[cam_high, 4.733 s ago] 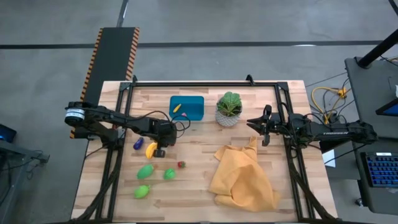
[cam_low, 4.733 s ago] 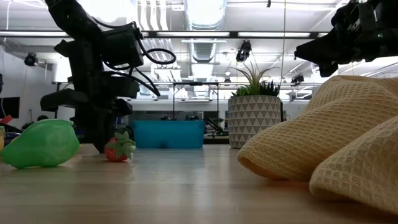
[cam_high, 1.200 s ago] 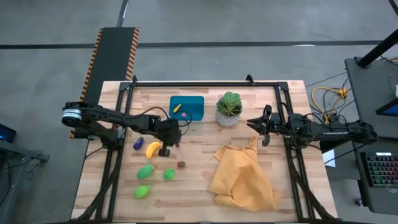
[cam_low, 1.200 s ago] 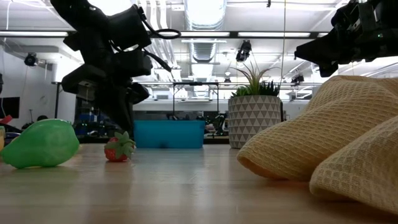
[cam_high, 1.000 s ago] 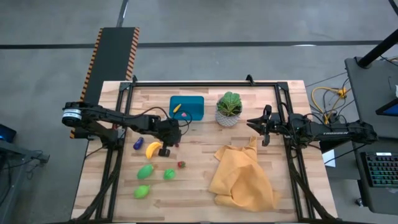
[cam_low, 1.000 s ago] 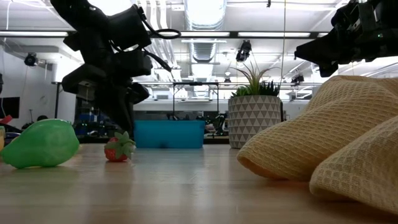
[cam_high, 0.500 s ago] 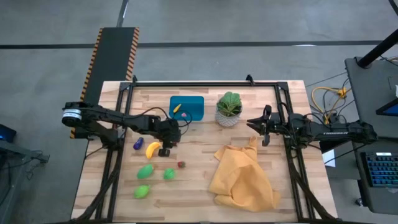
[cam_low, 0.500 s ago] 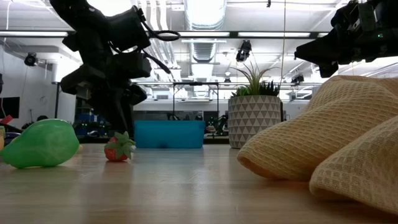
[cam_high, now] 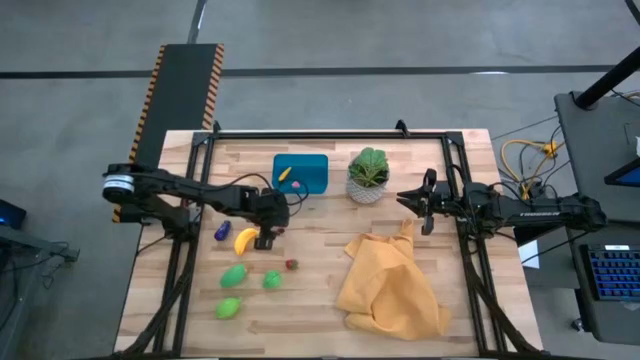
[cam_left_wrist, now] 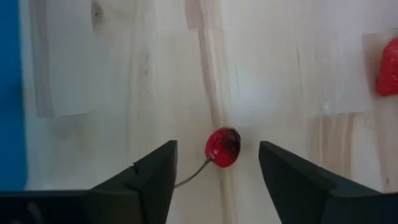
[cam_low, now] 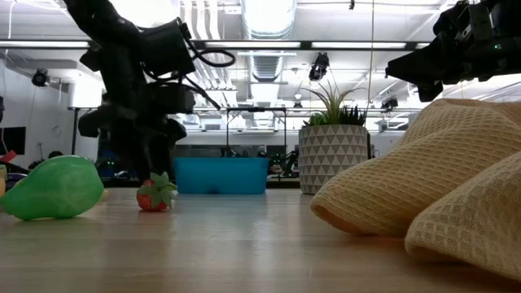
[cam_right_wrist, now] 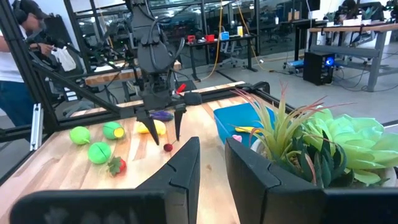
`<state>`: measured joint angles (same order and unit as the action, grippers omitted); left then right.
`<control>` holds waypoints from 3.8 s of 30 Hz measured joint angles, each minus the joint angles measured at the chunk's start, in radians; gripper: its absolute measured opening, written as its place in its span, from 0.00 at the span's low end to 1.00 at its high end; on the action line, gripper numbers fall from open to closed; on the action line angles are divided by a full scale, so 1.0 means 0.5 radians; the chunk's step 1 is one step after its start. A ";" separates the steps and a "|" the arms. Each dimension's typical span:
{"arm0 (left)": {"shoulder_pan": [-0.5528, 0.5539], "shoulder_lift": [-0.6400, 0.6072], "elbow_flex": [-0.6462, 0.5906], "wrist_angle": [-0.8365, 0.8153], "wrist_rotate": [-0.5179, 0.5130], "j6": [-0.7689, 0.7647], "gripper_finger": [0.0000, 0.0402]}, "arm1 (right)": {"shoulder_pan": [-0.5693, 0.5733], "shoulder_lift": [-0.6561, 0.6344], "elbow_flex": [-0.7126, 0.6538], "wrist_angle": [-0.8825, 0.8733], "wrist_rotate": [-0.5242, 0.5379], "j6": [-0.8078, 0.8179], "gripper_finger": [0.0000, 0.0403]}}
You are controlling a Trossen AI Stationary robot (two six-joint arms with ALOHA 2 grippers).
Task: Pick and placing Produce into tupperware
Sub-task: Put the red cherry into the blue bin
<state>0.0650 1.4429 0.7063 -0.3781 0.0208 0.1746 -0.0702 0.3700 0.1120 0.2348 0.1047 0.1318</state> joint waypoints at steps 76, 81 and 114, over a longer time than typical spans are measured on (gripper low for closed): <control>-0.004 -0.861 0.055 0.027 0.178 0.243 0.01 | 0.000 0.000 0.000 -0.043 0.001 0.000 0.17; -0.004 -1.178 0.010 -0.013 0.156 0.243 0.01 | 0.000 0.000 0.000 -0.045 0.001 0.029 0.17; 0.056 -1.995 -0.772 0.600 -0.006 0.358 0.01 | 0.000 0.000 -0.003 -0.045 0.001 0.028 0.17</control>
<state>0.0931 0.4454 0.3202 -0.0783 0.0177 0.3538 -0.0704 0.3701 0.1104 0.2123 0.1051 0.1459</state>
